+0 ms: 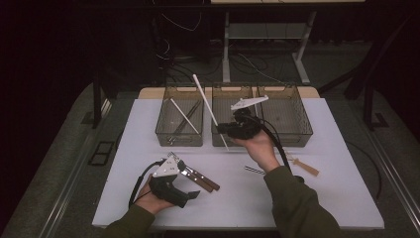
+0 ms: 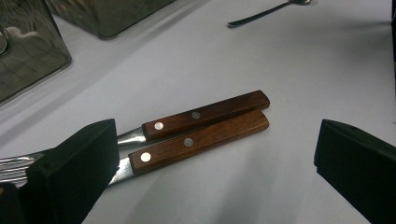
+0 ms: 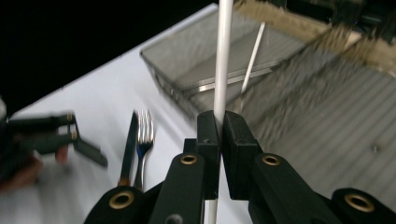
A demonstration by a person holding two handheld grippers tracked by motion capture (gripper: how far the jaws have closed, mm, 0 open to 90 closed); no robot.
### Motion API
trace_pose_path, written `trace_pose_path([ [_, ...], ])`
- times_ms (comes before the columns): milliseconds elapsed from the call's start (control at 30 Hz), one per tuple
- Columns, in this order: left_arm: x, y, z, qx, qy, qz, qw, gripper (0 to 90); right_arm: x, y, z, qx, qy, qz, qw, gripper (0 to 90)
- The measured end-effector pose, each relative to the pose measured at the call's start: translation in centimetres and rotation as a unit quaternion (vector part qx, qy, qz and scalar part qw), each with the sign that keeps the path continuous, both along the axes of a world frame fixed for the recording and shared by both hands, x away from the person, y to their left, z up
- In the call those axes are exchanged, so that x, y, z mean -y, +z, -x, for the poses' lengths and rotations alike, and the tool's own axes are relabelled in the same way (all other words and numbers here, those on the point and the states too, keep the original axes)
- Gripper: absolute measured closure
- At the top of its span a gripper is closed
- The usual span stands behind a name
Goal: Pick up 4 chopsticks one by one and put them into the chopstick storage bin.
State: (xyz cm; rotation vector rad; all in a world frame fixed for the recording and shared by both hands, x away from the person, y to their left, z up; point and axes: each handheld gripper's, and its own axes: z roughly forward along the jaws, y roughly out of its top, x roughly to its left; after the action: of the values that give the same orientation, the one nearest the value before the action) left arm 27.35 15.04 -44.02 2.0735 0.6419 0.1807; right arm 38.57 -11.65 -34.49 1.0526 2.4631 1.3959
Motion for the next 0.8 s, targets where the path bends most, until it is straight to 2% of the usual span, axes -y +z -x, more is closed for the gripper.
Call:
trace_pose_path([
  [100, 0.0, 0.0, 0.0, 0.003, -0.001, -0.002, 1.0, 0.0, -1.1, 0.9, -1.0, 0.01, -0.007, -0.004, 0.9999, 86.3],
  [333, -0.1, 0.1, 0.0, 0.006, -0.004, -0.001, 1.0, 0.0, -3.8, 2.0, -3.5, 0.013, -0.021, -0.013, 0.9996, 86.3],
  [600, -0.1, 0.1, 0.0, 0.005, -0.006, 0.002, 1.0, 0.0, -6.8, 1.3, -5.7, 0.0, -0.031, -0.025, 0.9992, 86.3],
  [800, -0.1, 0.2, 0.0, 0.006, -0.008, 0.004, 0.9999, 0.0, -8.8, 0.2, -6.9, -0.004, -0.038, -0.017, 0.9991, 86.3],
])
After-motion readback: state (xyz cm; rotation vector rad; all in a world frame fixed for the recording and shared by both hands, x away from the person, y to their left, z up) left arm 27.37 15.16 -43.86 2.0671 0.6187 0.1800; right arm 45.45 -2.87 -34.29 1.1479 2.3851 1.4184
